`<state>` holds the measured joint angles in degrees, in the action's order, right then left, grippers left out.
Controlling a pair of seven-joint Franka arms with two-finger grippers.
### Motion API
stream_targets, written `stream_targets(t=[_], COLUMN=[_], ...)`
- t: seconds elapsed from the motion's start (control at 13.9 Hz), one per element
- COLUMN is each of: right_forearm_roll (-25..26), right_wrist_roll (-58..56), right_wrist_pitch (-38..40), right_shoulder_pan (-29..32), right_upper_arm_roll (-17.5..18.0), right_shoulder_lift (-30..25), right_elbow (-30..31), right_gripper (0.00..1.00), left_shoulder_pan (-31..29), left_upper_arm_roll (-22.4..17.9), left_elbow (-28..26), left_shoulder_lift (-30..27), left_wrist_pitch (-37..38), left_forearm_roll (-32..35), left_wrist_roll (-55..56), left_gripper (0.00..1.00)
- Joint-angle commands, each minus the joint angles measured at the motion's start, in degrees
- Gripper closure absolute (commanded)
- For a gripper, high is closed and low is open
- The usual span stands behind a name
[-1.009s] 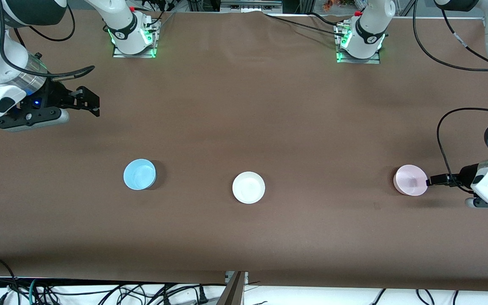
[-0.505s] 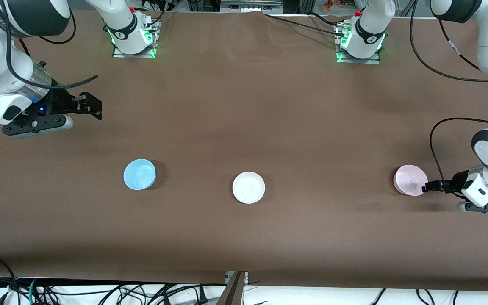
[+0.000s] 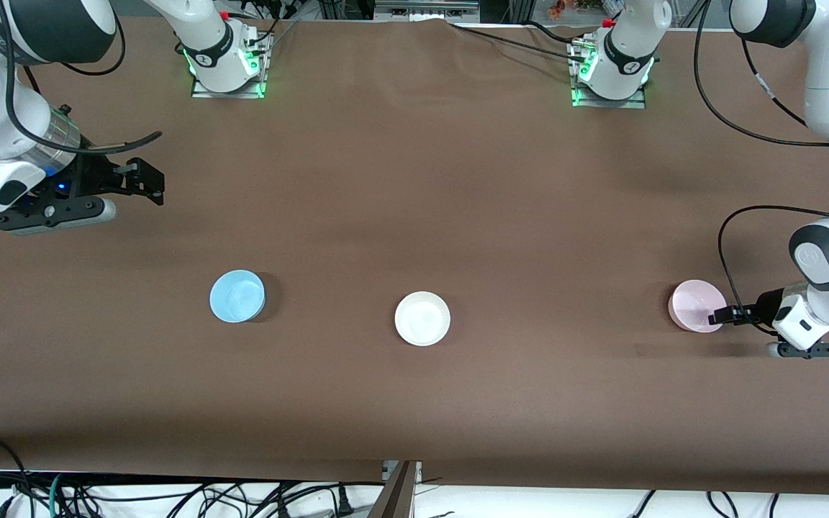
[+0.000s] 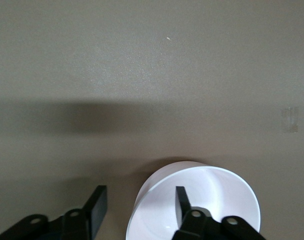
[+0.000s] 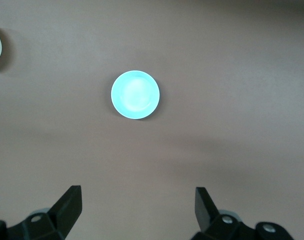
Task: Stack pink and blue bowls on white bowl
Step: 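Grasp the pink bowl rim with the left gripper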
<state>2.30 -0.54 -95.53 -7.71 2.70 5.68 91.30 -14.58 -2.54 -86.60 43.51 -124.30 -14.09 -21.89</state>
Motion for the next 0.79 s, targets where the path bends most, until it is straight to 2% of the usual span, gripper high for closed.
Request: stream_targets(t=[0.0, 0.07, 0.22, 0.5, 0.65, 0.72], right_forearm_roll=[1.2, 1.4, 1.4, 1.4, 1.4, 1.4], right_wrist_roll=[-0.2, -0.2, -0.2, -0.3, -0.3, -0.3], right_wrist_pitch=[1.0, 0.7, 0.5, 0.2, 0.2, 0.2], right_shoulder_pan=[-0.1, 0.0, 0.0, -0.1, -0.1, -0.1], right_upper_arm_roll=[0.2, 0.1, 0.0, 0.4, 0.3, 0.3], right_shoulder_lift=[-0.8, -0.7, -0.7, -0.7, -0.7, -0.7], right_elbow=[-0.3, -0.4, -0.4, -0.4, -0.4, -0.4], right_gripper=[0.0, 0.0, 0.0, 0.0, 0.0, 0.0], left_shoulder_pan=[-0.2, -0.2, -0.3, -0.2, -0.2, -0.1], left_upper_arm_roll=[-0.5, -0.6, -1.1, -1.9, -1.9, -1.9], left_elbow=[-0.9, -0.9, -0.9, -0.9, -1.5, -1.6], left_shoulder_lift=[-1.0, -1.1, -1.4, -1.9, -1.9, -1.9], left_wrist_pitch=[-0.2, 1.0, 3.7, 7.9, 7.9, 7.9], left_forearm_roll=[-1.3, -1.3, -1.3, -1.4, -1.5, -1.5], left_wrist_roll=[-1.8, -1.8, -1.7, -1.3, -1.8, -1.9], left_gripper=[0.45, 0.45, 0.37, 0.39, 0.51, 0.63])
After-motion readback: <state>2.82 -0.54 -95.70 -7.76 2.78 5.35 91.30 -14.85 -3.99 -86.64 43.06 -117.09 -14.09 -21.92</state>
